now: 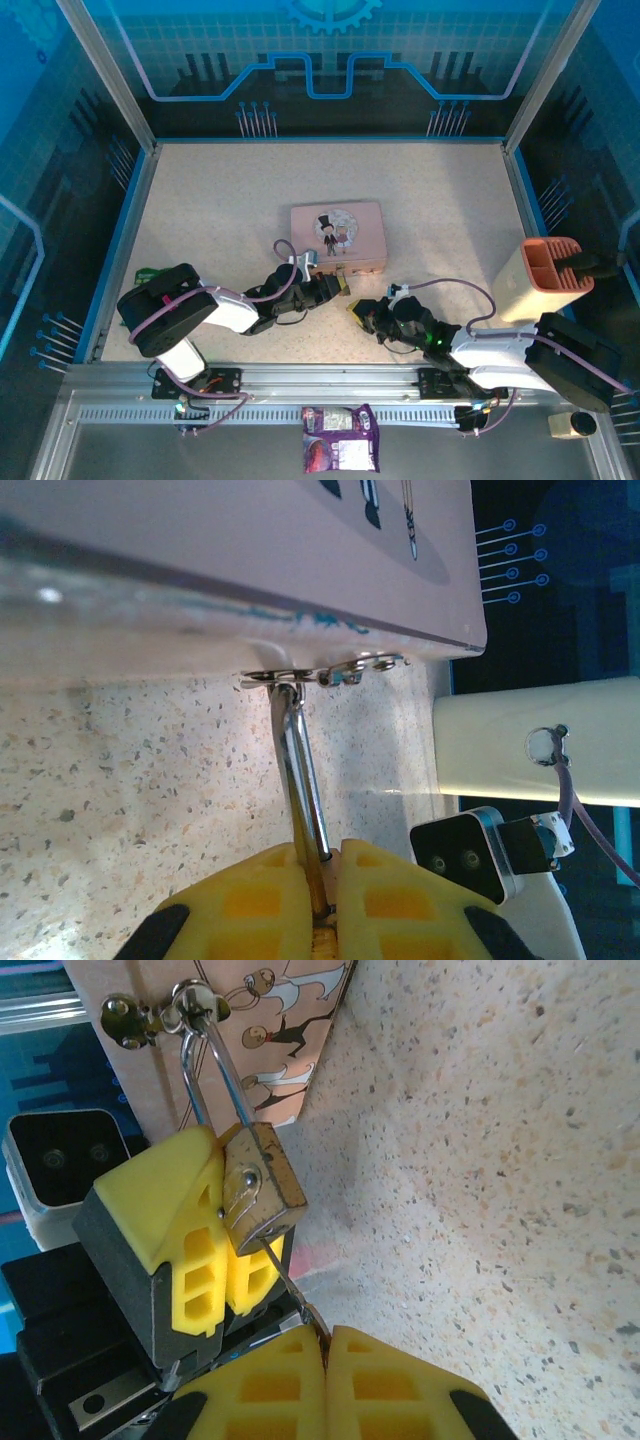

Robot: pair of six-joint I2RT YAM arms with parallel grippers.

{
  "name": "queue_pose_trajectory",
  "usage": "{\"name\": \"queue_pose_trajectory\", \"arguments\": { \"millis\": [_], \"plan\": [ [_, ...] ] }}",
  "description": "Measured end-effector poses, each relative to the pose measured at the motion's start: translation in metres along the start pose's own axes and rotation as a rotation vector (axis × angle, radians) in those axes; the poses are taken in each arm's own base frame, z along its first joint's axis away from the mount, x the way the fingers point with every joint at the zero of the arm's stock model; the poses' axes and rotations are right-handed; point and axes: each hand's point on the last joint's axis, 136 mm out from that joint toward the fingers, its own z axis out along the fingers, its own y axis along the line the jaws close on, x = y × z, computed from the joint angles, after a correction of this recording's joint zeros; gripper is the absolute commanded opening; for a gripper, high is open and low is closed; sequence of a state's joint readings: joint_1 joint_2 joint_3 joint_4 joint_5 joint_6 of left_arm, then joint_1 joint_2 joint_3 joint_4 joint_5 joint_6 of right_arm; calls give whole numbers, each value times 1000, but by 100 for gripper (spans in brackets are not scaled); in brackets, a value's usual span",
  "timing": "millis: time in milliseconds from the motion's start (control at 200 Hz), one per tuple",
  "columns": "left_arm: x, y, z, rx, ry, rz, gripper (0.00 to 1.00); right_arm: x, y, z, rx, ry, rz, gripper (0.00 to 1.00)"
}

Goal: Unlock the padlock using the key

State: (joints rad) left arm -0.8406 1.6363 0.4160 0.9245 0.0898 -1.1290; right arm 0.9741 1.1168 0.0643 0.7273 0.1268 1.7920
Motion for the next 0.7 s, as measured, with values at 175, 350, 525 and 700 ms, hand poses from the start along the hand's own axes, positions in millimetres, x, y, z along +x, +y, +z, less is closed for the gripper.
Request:
{"name": "queue_pose_trajectory", "arguments": {
  "millis": [175,350,525,700],
  "plan": [
    [0,0,0,0,-2,-2,0,0,-1,0,4,-1,0,0],
    [0,0,0,-1,-3,-5,0,-1,-1,1,1,-4,0,0],
    [0,0,0,-1,-4,-6,0,-1,-2,2,2,-4,1,0],
    [1,1,-2,5,-8,-14,0,-1,-4,4,4,-3,11,0]
  ]
}}
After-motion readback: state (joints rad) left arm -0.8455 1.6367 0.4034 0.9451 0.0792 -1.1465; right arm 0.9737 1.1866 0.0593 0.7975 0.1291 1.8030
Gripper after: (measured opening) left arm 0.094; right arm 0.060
